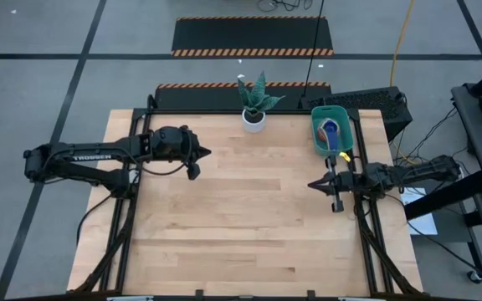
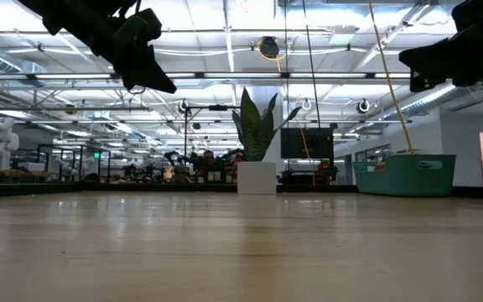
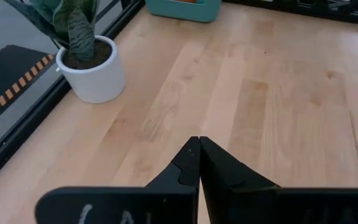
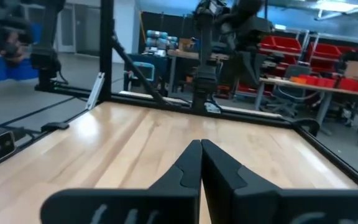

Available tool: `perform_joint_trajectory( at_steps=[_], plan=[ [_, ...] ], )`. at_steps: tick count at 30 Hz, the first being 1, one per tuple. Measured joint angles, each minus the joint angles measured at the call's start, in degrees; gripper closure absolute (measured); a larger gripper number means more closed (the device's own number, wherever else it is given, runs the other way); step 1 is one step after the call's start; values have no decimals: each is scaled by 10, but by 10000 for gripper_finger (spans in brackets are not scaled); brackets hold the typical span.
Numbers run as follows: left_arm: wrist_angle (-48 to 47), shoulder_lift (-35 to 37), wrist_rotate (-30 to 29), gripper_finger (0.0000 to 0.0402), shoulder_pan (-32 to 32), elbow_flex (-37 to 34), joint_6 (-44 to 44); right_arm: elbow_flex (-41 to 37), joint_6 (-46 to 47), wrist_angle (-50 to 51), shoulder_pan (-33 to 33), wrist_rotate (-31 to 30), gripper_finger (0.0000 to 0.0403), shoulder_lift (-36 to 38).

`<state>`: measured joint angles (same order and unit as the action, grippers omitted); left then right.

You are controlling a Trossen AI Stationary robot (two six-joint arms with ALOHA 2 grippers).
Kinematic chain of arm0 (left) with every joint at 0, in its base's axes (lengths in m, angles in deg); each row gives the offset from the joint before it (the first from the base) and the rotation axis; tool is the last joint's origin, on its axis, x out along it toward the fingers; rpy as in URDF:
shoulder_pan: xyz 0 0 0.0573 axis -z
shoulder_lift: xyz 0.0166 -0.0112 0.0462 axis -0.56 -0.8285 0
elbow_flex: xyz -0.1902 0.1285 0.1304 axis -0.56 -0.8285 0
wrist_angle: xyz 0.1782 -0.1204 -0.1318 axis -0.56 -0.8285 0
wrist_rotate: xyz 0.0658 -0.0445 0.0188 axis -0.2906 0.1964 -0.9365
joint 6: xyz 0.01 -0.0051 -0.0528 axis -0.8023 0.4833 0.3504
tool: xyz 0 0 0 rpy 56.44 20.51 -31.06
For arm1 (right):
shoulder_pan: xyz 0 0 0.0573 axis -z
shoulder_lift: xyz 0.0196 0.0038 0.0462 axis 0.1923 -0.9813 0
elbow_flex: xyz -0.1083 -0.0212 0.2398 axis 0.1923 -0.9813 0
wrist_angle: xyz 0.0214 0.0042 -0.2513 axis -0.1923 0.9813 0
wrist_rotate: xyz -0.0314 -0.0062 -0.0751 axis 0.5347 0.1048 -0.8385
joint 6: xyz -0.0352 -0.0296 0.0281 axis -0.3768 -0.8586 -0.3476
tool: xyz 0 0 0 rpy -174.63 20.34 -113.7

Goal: Nest measuring cups in basket
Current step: Return to Home Position

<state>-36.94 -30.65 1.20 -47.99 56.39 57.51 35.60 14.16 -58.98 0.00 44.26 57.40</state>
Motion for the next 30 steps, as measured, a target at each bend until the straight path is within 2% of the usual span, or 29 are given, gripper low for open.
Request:
perform_joint_trajectory(
  at_steps=[11,18,30],
  plan=[
    [0,0,0,394,0,0,-5,-1,-33,33,-7,4,403,79],
    [0,0,1,394,-1,0,-6,18,-15,94,-7,34,403,78],
    [3,0,0,394,-2,0,5,-11,-8,83,-7,38,403,78]
  ],
)
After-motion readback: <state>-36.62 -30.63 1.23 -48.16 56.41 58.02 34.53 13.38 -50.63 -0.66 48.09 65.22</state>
